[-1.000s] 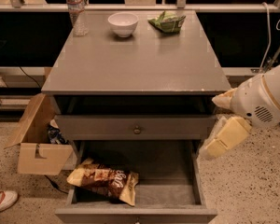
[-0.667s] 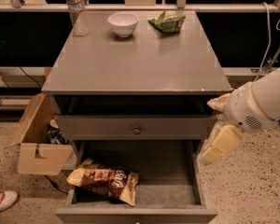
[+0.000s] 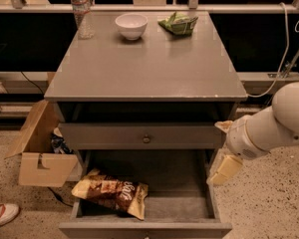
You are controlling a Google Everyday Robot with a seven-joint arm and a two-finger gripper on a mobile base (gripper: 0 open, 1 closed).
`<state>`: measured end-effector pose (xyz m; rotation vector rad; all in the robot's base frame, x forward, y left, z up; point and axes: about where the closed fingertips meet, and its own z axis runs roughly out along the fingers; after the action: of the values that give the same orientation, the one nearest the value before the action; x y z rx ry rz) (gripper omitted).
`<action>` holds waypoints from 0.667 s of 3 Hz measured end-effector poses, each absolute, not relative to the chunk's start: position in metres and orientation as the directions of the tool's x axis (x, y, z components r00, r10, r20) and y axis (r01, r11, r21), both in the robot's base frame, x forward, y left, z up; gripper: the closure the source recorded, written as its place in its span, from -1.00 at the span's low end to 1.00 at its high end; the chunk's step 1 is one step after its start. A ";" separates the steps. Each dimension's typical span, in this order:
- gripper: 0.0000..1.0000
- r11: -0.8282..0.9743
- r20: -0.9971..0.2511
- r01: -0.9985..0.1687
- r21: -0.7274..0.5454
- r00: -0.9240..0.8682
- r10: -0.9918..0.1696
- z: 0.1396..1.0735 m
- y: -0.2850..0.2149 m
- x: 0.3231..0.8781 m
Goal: Pick brown chip bag from middle drawer and place on counter
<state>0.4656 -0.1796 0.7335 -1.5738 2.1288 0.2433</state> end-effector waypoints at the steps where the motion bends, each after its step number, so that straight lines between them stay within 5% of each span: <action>1: -1.00 0.310 -0.497 -0.942 -0.131 -0.208 -0.842 0.686 -0.182 0.470; 2: -1.00 0.310 -0.497 -0.942 -0.131 -0.208 -0.842 0.685 -0.182 0.470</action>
Offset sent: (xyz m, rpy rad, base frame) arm 0.0025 -0.0025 -0.0396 0.0205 -0.0019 0.0147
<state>0.4697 -0.1822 0.6854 -1.5780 2.1018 0.2741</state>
